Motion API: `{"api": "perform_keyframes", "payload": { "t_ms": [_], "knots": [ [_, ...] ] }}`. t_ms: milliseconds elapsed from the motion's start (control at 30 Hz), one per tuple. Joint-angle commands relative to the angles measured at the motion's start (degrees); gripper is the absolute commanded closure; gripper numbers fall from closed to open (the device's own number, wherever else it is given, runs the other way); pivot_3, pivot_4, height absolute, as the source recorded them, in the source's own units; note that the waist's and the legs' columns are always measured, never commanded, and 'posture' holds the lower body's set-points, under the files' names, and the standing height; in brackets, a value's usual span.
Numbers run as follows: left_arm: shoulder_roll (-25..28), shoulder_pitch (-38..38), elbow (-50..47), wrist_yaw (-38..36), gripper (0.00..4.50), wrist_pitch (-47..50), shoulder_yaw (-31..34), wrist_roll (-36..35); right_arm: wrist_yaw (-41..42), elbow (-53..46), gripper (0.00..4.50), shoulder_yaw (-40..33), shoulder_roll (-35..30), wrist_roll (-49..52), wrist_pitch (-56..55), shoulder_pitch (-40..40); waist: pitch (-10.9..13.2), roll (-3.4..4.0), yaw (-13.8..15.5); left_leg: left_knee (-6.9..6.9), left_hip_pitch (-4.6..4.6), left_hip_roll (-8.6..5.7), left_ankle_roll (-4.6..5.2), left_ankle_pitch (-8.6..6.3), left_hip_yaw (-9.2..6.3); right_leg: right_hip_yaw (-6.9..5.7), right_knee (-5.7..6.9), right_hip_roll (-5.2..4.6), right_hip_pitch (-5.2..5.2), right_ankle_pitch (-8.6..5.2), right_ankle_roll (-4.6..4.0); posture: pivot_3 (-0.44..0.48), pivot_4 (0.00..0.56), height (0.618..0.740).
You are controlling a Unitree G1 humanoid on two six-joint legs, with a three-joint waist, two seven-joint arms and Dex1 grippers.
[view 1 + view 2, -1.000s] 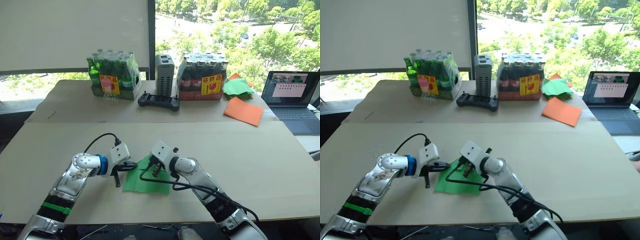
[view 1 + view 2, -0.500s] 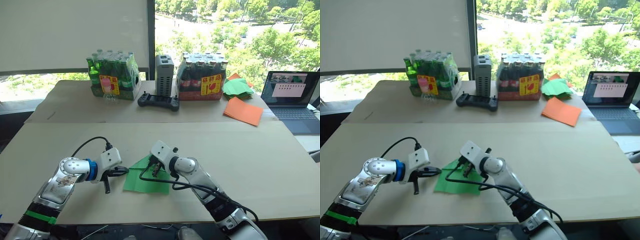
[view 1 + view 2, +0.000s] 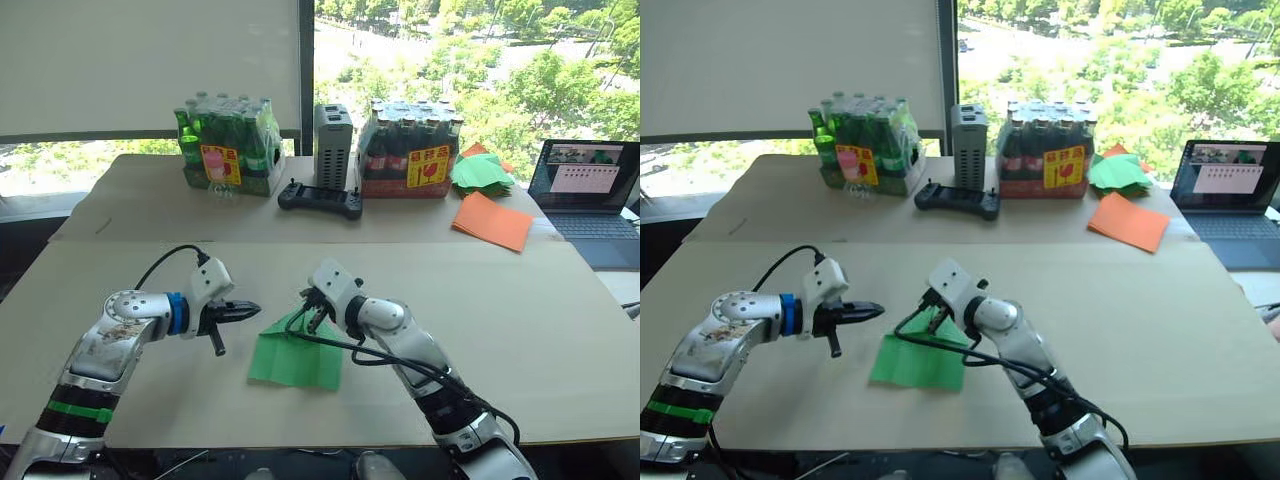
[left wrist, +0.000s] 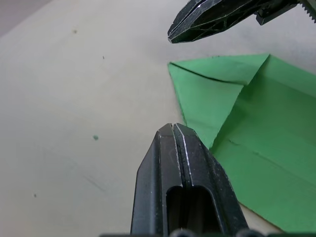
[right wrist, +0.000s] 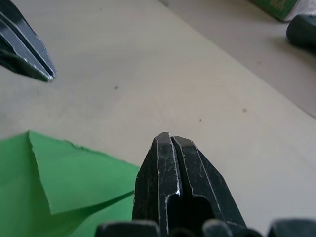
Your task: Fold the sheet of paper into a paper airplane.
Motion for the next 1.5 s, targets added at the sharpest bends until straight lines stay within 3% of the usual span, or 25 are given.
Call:
{"api": "perform_keyframes", "payload": {
  "t_ms": [33, 167, 367, 667, 833, 967, 1067, 1500],
  "knots": [
    [-1.7, -0.2, 0.8, -0.3, 4.48, -2.6, -2.9, 1.2, 0.5, -6.3, 4.50, -2.4, -0.2, 2.9, 3.4, -0.8, 0.0, 0.00, 0.1, 0.00, -0.01, -0.01, 0.00, 0.00, 0.00, 0.00, -0.02, -0.01, 0.00, 0.00, 0.00, 0.000, 0.150, 0.740],
    [-3.6, -0.8, 3.6, -0.5, 4.48, -5.3, -5.8, 2.9, 1.0, -9.4, 4.50, -3.2, -2.2, 4.4, 6.2, 0.7, 0.0, 0.00, 0.3, 0.00, -0.02, -0.01, 0.00, 0.00, 0.01, -0.01, -0.03, -0.01, 0.00, 0.00, 0.00, 0.000, 0.150, 0.740],
    [-6.7, -2.3, 11.3, -1.2, 4.48, -11.9, -11.1, 7.7, 7.1, -18.1, 4.50, -5.0, -15.1, 7.8, 8.6, 11.0, 0.0, 0.00, 1.7, 0.00, -0.03, -0.06, 0.00, 0.00, 0.04, -0.03, -0.10, -0.04, 0.06, -0.01, 0.01, 0.000, 0.150, 0.740],
    [-8.0, -2.6, 15.2, -2.4, 4.48, -15.5, -12.3, 9.7, 14.8, -25.8, 4.50, -3.7, -29.8, 11.4, 7.9, 20.9, 0.0, 0.01, 1.3, 0.00, 0.18, -0.04, 0.02, -0.01, 0.03, -0.03, -0.09, -0.02, 0.32, -0.09, 0.15, 0.000, 0.150, 0.740],
    [-8.6, -2.0, 13.8, -2.2, 4.48, -14.7, -12.4, 9.5, 12.9, -23.2, 4.50, 0.3, -30.1, 8.0, 5.4, 21.1, 0.0, 0.01, 1.3, 0.01, 0.21, -0.05, 0.02, -0.01, 0.04, -0.02, -0.08, -0.02, 0.34, -0.08, 0.14, 0.000, 0.150, 0.740],
    [-8.8, -1.7, 13.6, -1.9, 4.48, -14.2, -12.3, 9.5, 11.0, -20.3, 4.50, 2.7, -26.4, 7.0, 3.9, 19.6, 0.0, -0.02, 1.1, 0.01, 0.32, -0.04, 0.02, -0.01, 0.05, -0.02, -0.08, -0.01, 0.43, -0.09, 0.15, 0.000, 0.150, 0.740],
    [-8.7, -1.1, 12.8, -1.7, 4.48, -13.8, -12.2, 9.4, 9.6, -19.0, 4.50, 2.2, -22.0, 8.4, 4.3, 18.6, 0.0, -0.02, 1.1, 0.01, 0.38, 0.00, 0.02, -0.01, 0.05, 0.00, -0.03, 0.03, 0.45, -0.10, 0.16, 0.000, 0.150, 0.740],
    [-8.7, 1.6, 8.9, -0.5, 4.48, -10.9, -11.5, 8.9, 7.2, -19.8, 4.50, -3.6, -14.0, 15.0, 5.5, 16.5, 0.0, -0.01, 1.2, 0.01, 0.34, -0.01, 0.01, -0.01, 0.04, 0.01, -0.04, 0.01, 0.42, -0.05, 0.08, 0.000, 0.150, 0.740]
  ]
}}
